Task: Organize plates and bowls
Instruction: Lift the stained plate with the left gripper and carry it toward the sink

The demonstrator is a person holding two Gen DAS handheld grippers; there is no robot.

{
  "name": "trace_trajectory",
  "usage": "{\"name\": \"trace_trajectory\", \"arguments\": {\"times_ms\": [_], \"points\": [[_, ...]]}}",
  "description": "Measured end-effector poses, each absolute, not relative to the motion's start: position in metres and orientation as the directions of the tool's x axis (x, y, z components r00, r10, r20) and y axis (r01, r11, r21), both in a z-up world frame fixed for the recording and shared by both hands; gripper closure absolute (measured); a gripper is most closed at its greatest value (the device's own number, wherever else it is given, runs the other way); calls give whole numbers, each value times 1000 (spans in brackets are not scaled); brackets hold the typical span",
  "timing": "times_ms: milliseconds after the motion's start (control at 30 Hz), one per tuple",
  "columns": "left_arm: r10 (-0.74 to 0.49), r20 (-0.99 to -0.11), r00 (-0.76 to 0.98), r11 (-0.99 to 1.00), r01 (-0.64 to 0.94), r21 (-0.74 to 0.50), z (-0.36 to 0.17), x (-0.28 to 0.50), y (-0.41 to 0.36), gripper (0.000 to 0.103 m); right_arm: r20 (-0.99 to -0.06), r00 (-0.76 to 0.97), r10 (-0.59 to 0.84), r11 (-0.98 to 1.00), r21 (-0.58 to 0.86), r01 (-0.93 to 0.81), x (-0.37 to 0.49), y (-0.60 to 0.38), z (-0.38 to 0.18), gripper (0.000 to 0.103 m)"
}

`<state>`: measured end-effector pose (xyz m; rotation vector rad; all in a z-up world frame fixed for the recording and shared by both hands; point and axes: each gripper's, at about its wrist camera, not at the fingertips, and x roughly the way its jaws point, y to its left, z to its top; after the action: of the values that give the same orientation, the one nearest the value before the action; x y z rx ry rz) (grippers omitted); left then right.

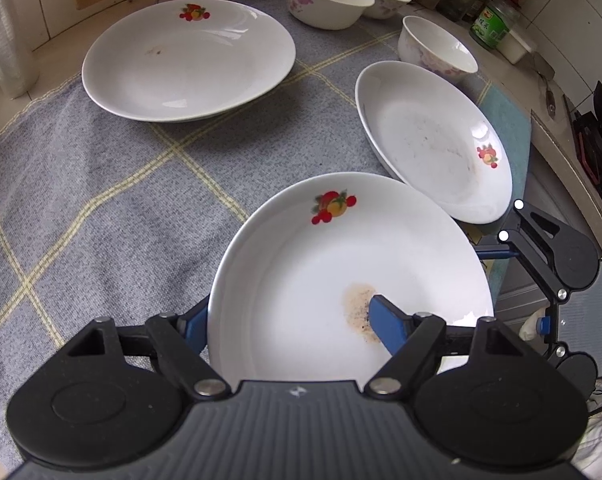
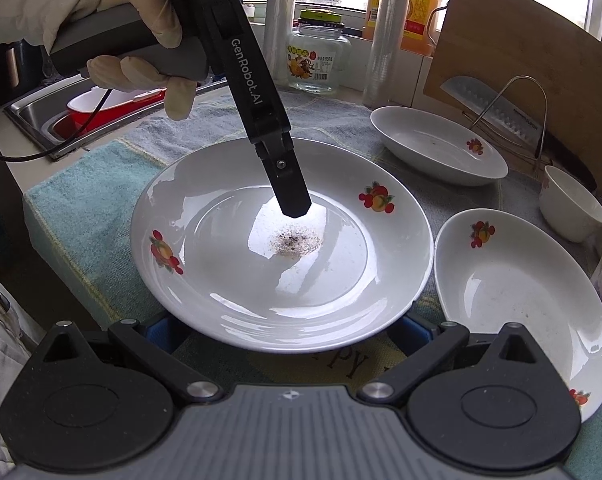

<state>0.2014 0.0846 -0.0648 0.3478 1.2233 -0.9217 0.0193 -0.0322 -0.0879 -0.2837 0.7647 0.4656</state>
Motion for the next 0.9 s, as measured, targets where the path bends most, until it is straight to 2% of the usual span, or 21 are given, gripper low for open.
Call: {"name": "trace_trajectory", "arguments": {"times_ms": [900], "points": [[-444, -872, 205, 737, 637, -226, -35, 217, 186, 24, -717, 572, 399, 760, -91, -643, 72, 34, -72, 0]]}}
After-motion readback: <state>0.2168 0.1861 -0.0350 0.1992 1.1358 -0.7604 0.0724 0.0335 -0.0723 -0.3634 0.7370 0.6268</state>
